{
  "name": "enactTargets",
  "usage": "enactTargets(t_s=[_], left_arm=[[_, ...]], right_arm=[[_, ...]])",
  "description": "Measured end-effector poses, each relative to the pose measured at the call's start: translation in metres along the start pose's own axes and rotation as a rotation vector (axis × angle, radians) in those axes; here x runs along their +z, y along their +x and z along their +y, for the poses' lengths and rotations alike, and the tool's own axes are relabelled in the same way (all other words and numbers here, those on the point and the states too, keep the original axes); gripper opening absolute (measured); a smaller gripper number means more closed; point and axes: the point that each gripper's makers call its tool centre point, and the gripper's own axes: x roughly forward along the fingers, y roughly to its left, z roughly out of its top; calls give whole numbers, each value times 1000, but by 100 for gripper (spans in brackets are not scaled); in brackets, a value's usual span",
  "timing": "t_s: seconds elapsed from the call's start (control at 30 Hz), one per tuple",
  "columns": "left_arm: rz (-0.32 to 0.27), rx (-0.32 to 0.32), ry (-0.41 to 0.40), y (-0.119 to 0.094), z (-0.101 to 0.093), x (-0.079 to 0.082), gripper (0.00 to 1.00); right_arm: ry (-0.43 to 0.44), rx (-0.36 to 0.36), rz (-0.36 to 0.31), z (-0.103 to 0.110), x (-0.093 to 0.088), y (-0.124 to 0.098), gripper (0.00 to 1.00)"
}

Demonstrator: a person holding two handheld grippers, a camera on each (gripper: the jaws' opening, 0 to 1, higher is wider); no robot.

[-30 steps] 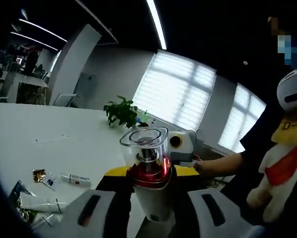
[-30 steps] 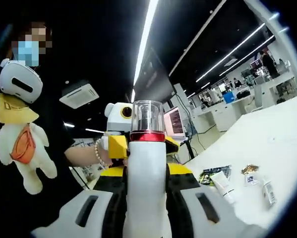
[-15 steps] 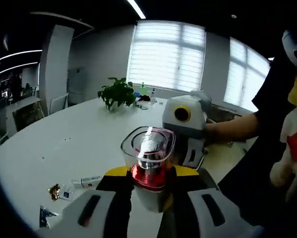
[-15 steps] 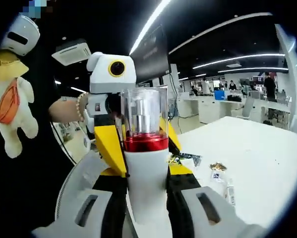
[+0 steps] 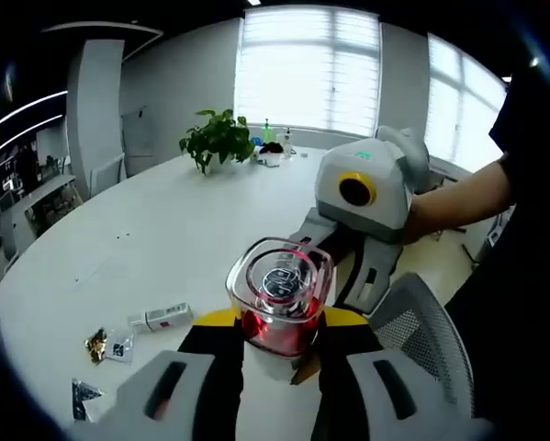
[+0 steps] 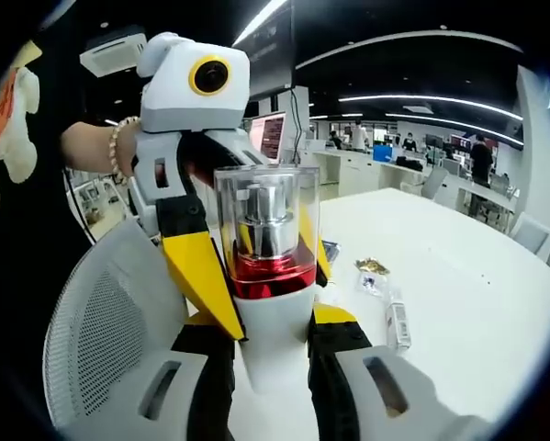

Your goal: Arrange the skincare products in the storage area until every visible bottle or jar stands upright without overlapping.

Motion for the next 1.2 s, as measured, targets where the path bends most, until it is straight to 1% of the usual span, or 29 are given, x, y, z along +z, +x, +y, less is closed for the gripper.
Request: enactTargets(t_s=[0.07,0.13,0.23,0.3,0.47,0.67,0.83,1.0,1.07,1.13,1.2], left_arm=[[10,-4,-4,5,-1,-3,27],[22,-4,-7,11,5,-10,26],[39,0,4,18,10,-17,26],[50,2,-1,24,13,-22,26],[70,7,-6,34,17,-32,26],[88,9,-17,45,17,-42,26],[102,4,-12,52,20,-48,26],[120,0,-8,58,21,-51,26],[126,2,-1,60,19,-51,26],[127,2,-2,63,22,-54,26],[125,1,0,63,20,-51,26]], right_arm=[[9,-6,8,-2,-7,1,29],[38,-18,1,-5,-14,2,29],[52,-37,-3,-10,-22,6,30],[51,-51,6,-13,-28,8,30],[52,-59,30,-19,-43,11,30],[57,-61,52,-22,-60,13,30],[65,-75,51,-23,-65,13,30],[83,-90,36,-27,-71,13,30],[81,-93,37,-29,-73,13,30],[78,-95,41,-30,-75,13,30],[89,-98,33,-32,-77,11,30]])
